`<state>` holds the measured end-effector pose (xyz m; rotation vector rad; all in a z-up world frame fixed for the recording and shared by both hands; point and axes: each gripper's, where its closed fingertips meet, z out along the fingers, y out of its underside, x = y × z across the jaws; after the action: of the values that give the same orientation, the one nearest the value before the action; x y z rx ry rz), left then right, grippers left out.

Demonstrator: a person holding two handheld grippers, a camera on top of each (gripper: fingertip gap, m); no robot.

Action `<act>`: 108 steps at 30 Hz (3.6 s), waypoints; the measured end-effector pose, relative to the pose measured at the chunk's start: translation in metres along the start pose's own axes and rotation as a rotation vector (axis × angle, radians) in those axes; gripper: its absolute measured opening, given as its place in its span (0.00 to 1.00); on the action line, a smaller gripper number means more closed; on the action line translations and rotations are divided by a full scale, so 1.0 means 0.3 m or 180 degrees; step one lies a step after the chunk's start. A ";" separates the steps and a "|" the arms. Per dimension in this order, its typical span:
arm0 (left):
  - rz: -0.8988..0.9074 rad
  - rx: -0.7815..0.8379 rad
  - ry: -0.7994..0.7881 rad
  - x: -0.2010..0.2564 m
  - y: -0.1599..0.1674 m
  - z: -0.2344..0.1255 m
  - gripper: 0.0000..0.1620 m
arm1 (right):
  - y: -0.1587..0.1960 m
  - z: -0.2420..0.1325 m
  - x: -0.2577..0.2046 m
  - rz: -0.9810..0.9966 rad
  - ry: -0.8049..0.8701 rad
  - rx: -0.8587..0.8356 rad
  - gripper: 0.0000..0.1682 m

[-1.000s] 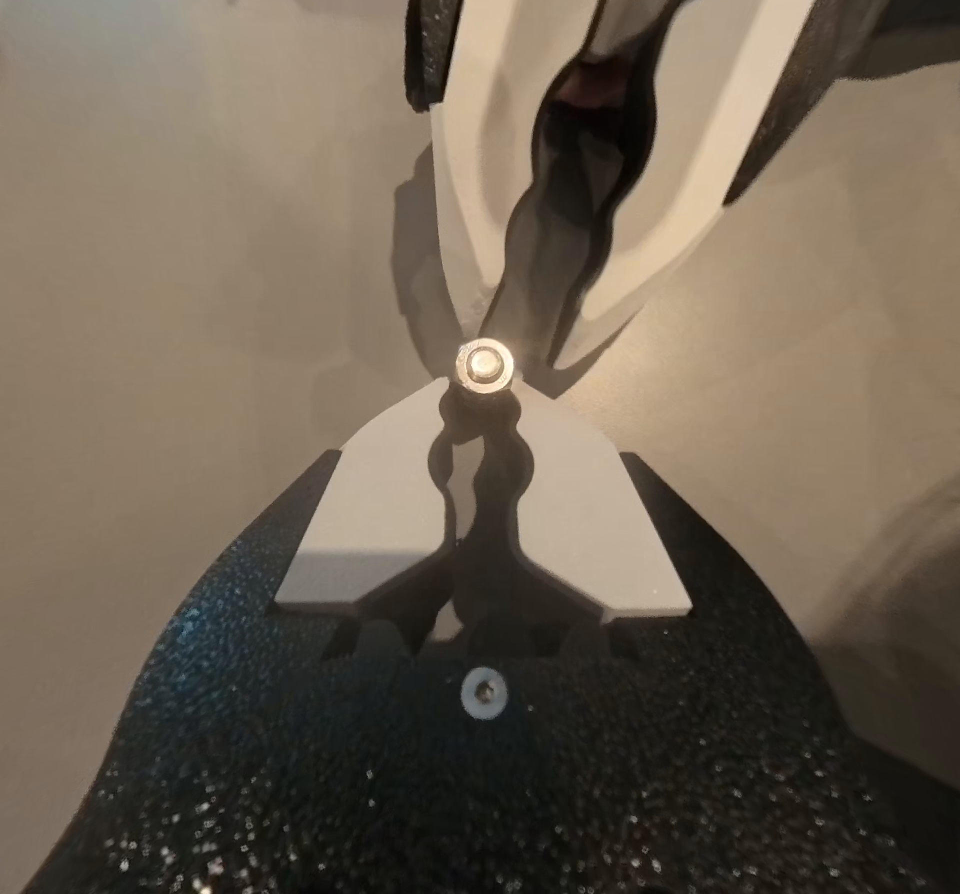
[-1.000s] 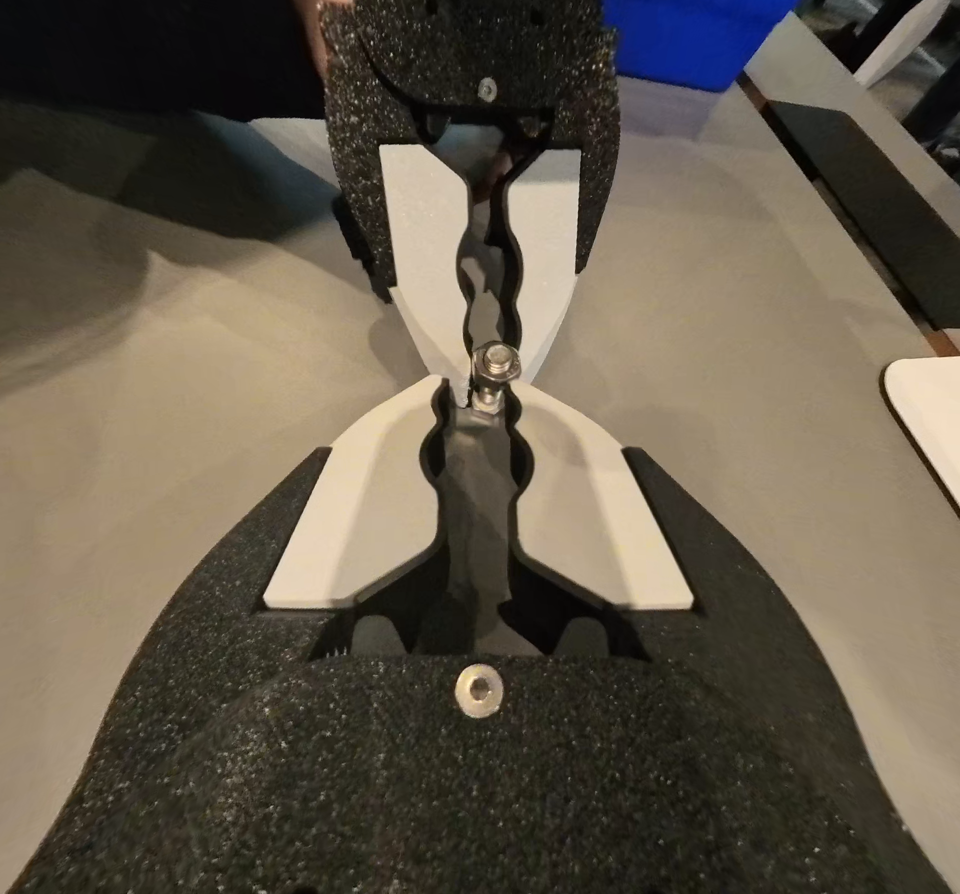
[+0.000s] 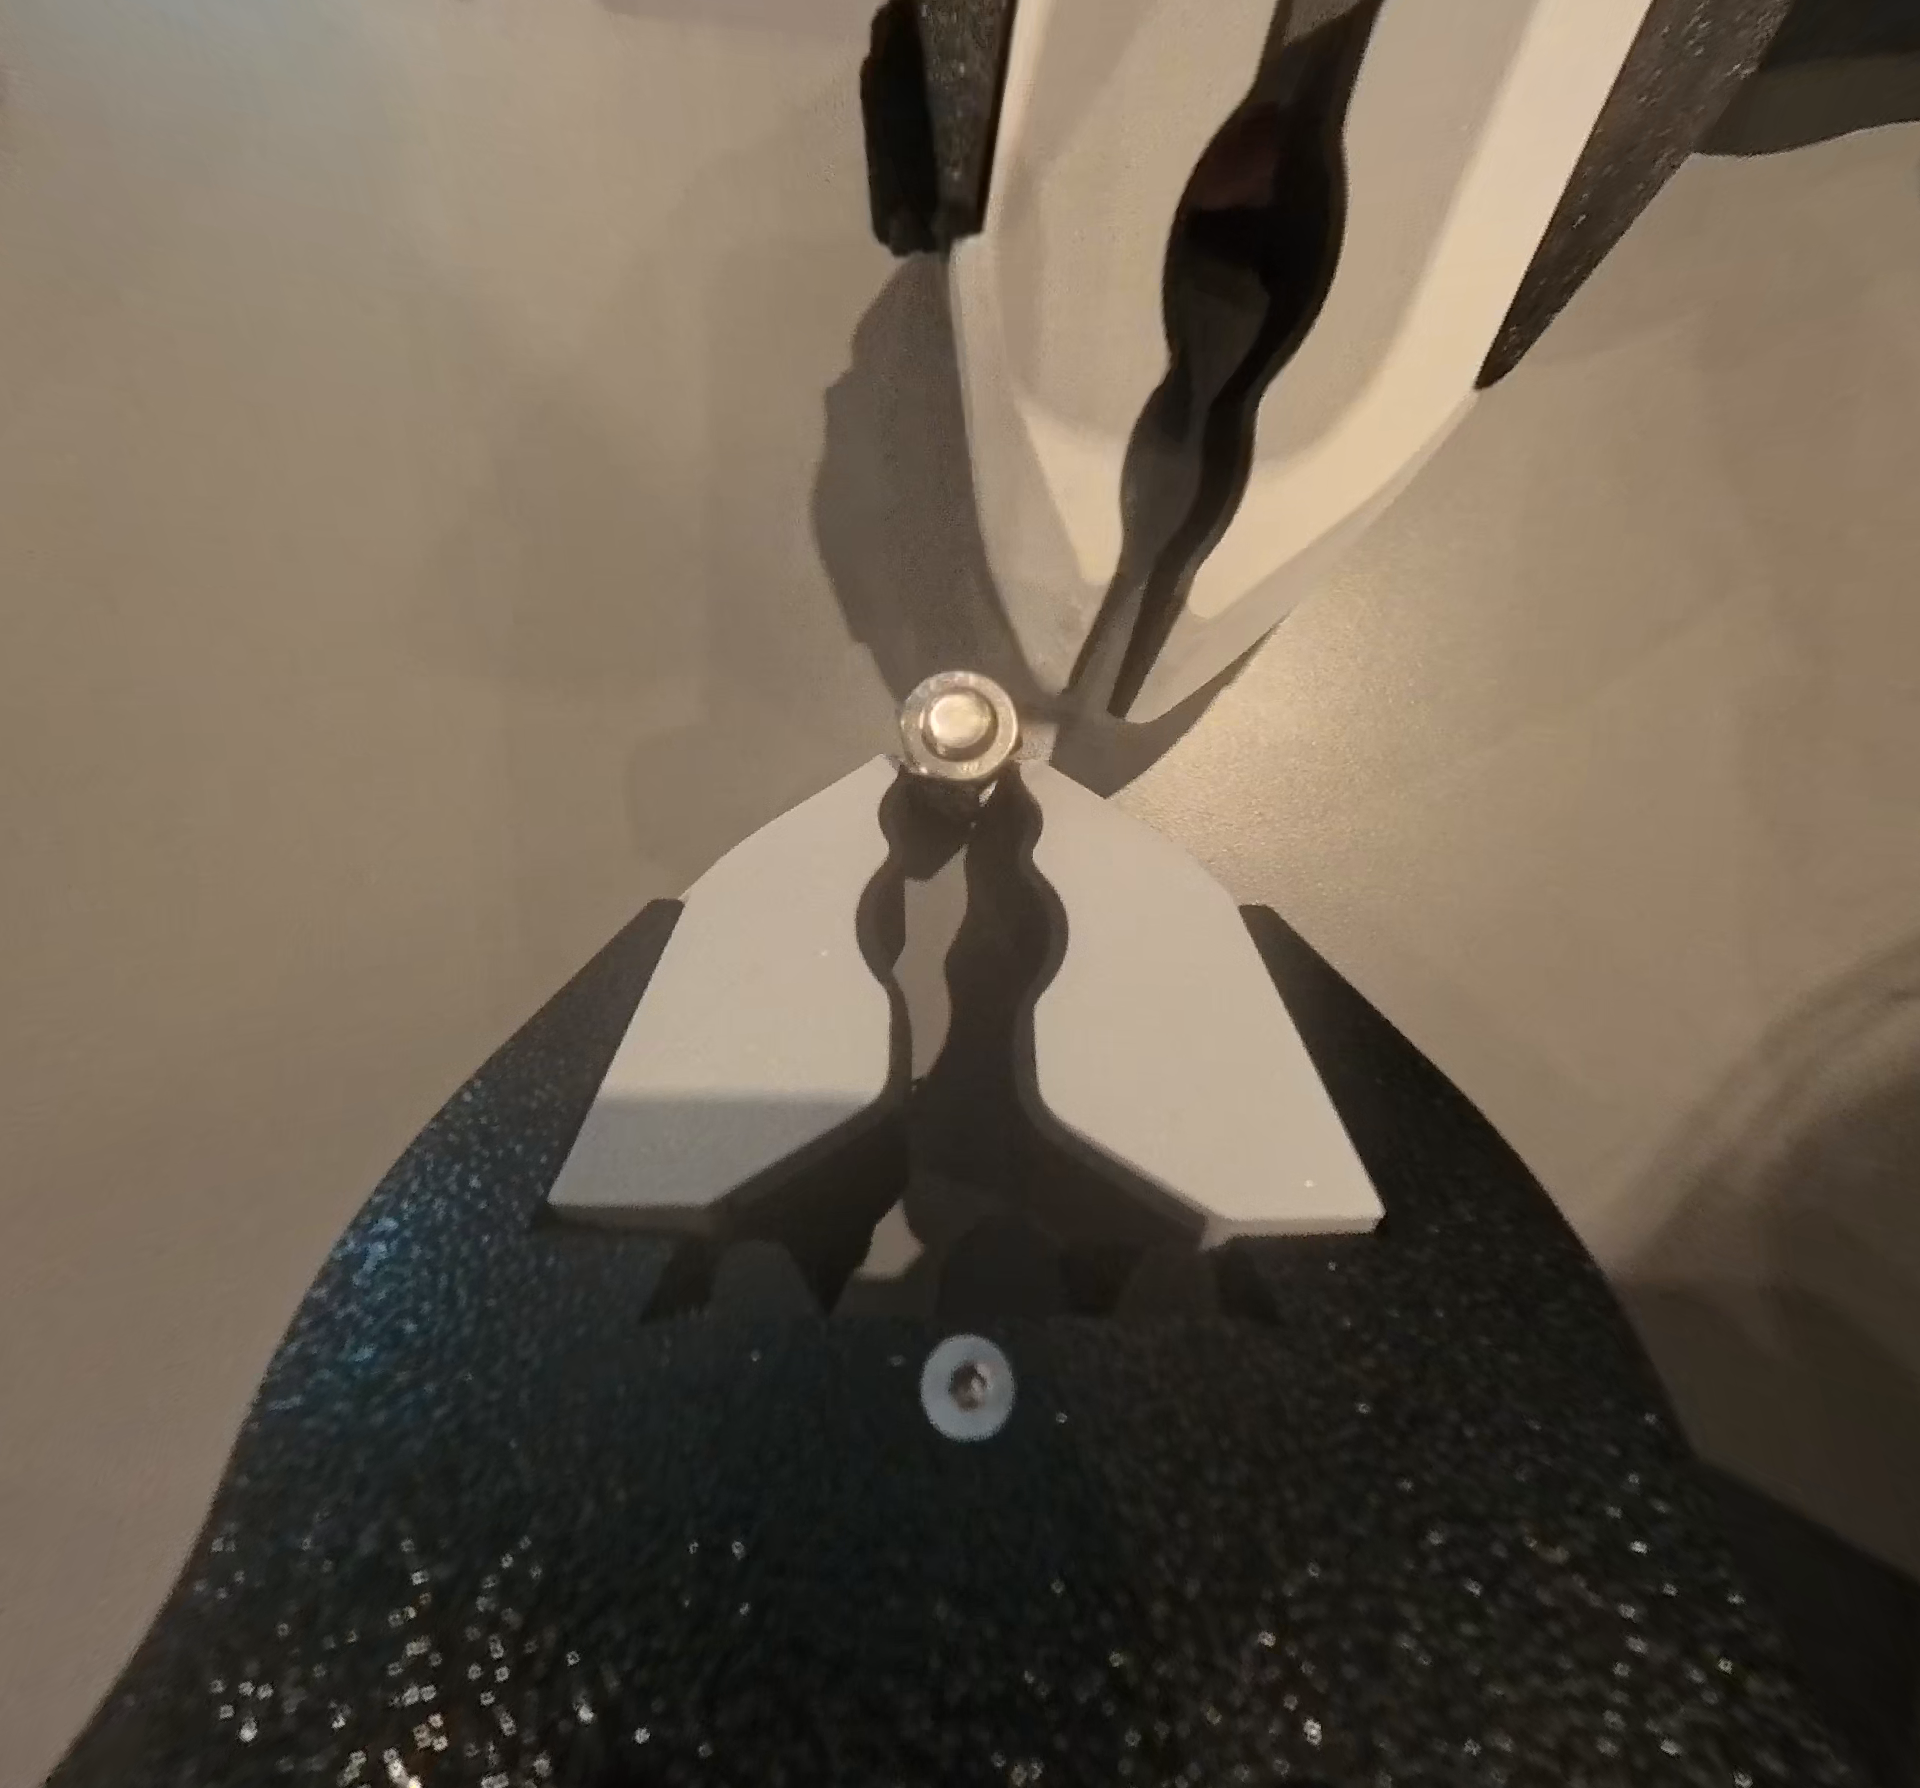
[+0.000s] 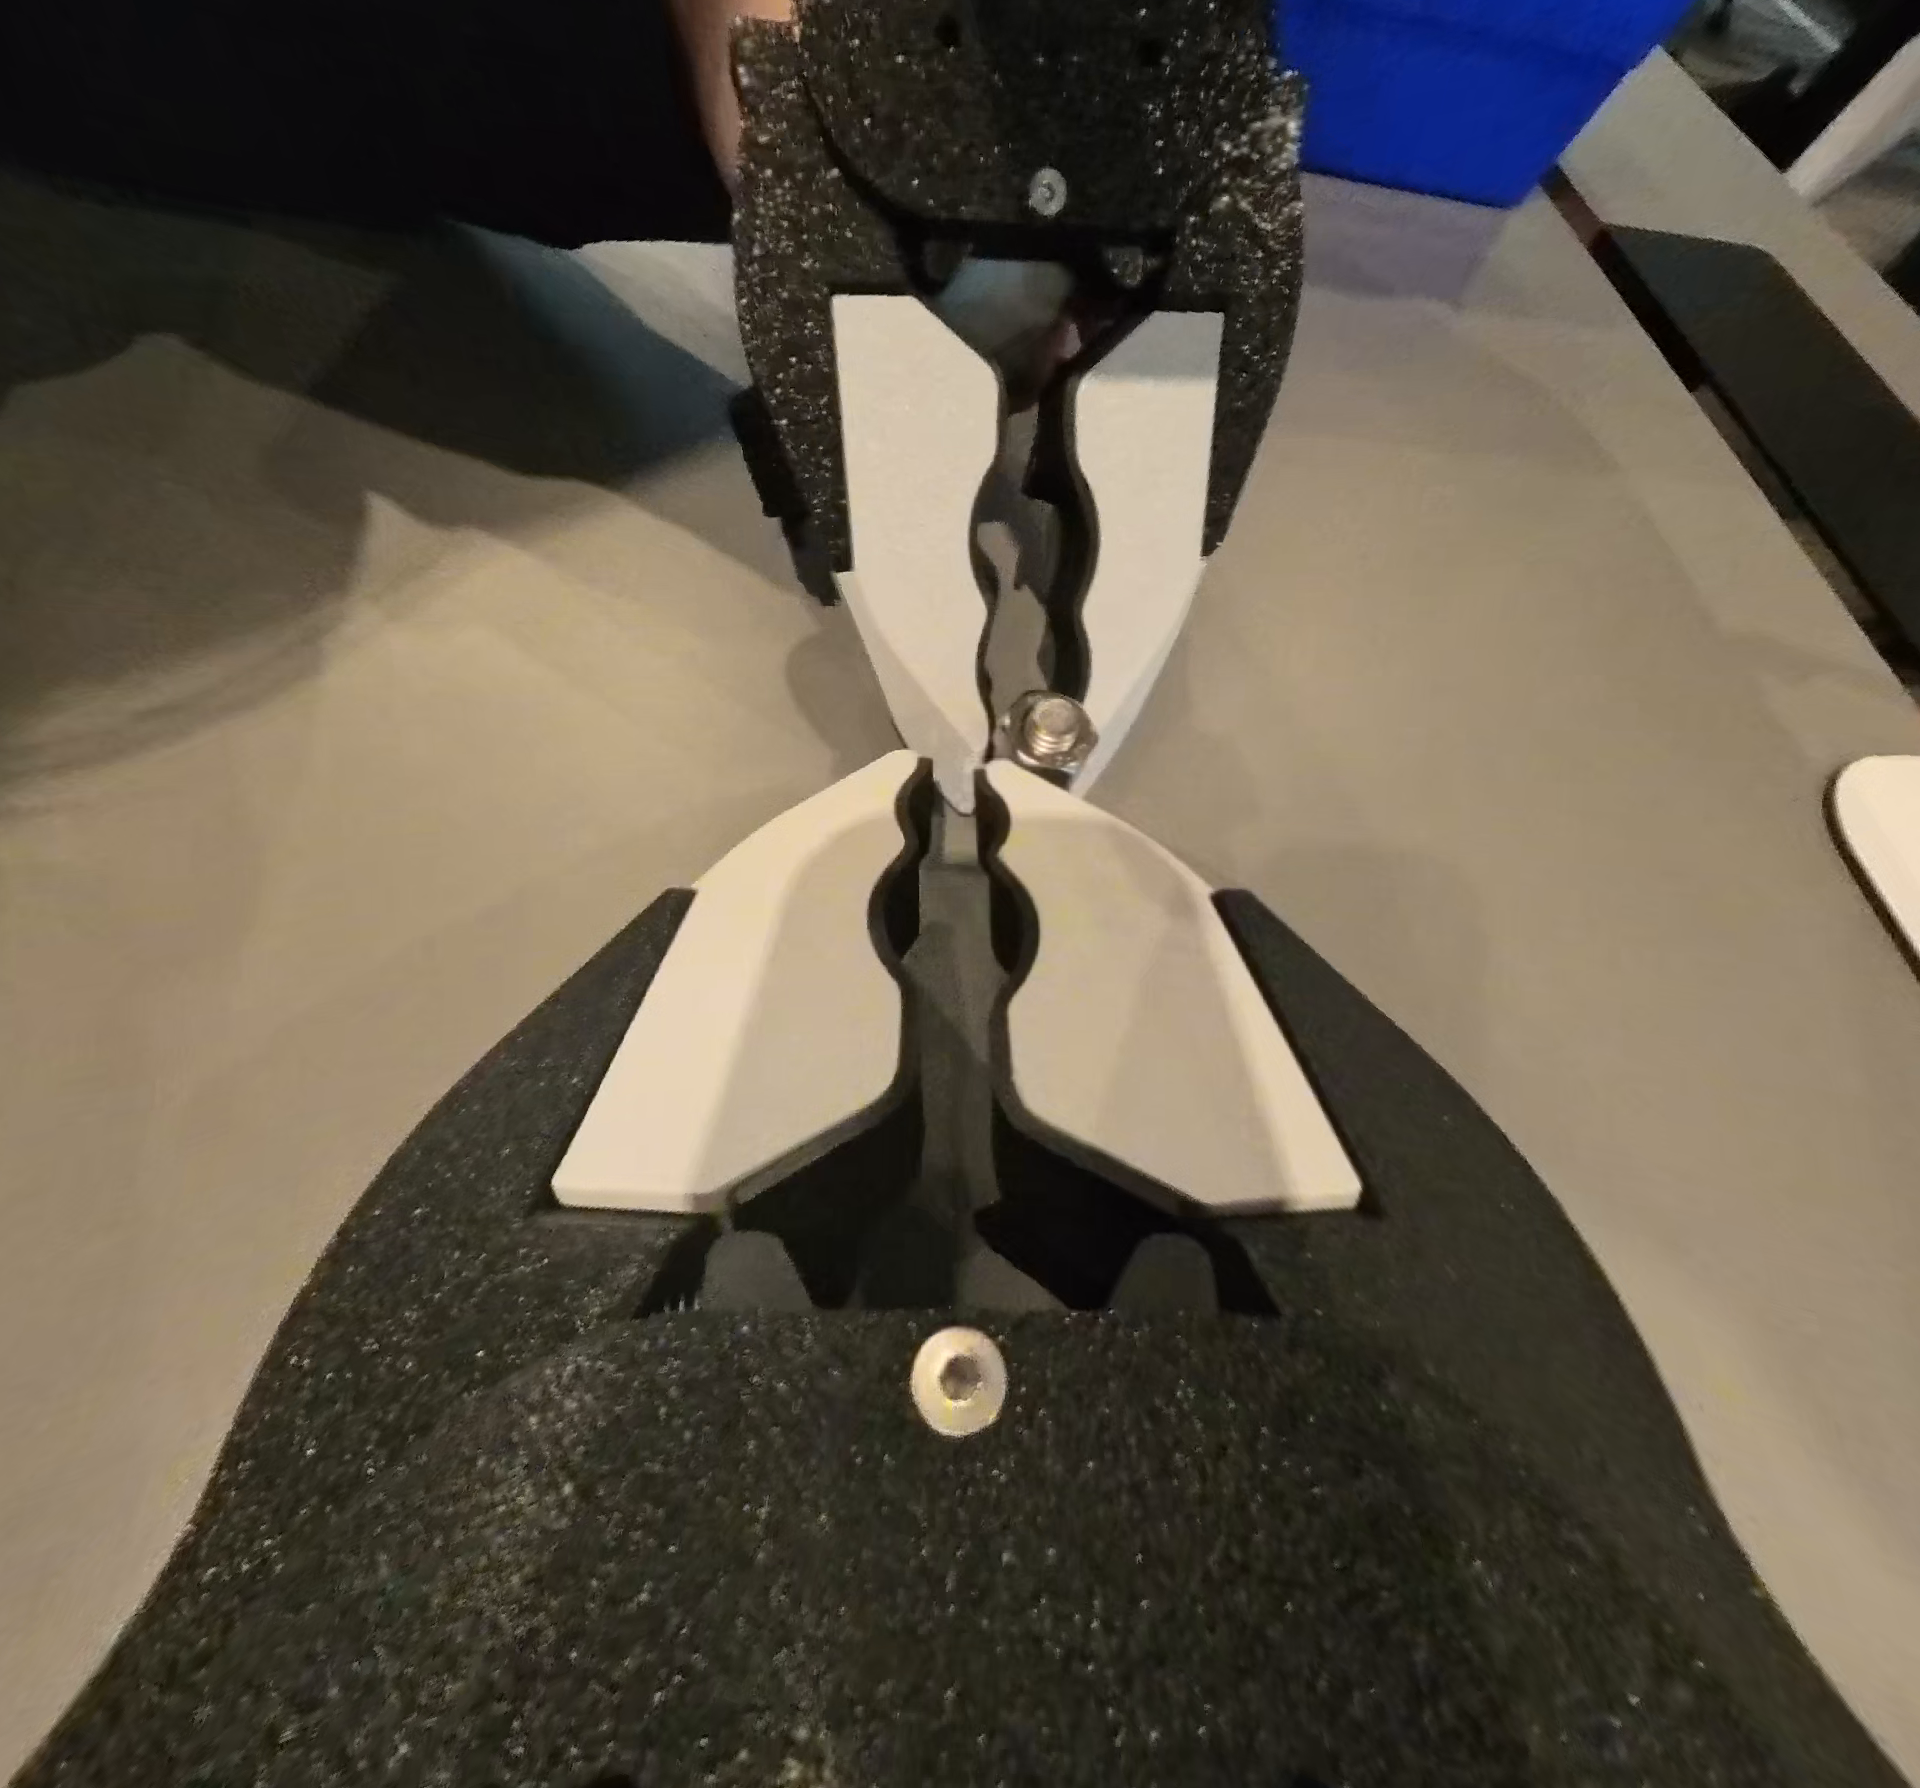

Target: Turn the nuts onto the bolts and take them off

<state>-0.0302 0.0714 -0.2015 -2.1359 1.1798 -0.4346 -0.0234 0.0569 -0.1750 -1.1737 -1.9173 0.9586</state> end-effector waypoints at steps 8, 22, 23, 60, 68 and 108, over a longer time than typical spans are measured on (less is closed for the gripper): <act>-0.0011 0.0003 0.0002 0.000 -0.001 0.000 0.10 | 0.010 0.011 0.031 0.0028 0.0217 -0.0089 0.14; -0.0031 0.0004 0.0003 -0.001 -0.001 0.000 0.10 | 0.002 0.011 0.036 0.0040 0.0237 -0.0043 0.13; -0.0033 0.0006 0.0003 -0.001 -0.001 0.000 0.10 | -0.001 0.008 0.029 0.0013 0.0205 -0.0020 0.13; 0.0062 0.0259 -0.0369 -0.038 0.044 -0.123 0.27 | 0.017 0.078 0.062 0.0229 0.0240 -0.0354 0.14; 0.0080 0.0261 -0.0363 -0.036 0.041 -0.125 0.26 | 0.005 0.066 0.080 0.0255 0.0407 -0.0260 0.13; 0.0215 0.0345 -0.0390 -0.001 -0.032 -0.152 0.25 | 0.613 -0.856 0.575 0.1279 0.2076 -0.0992 0.13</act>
<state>-0.0501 0.0578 -0.1616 -1.9945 1.1298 -0.3254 0.2056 0.3347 -0.1753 -1.8306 -1.3483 0.3775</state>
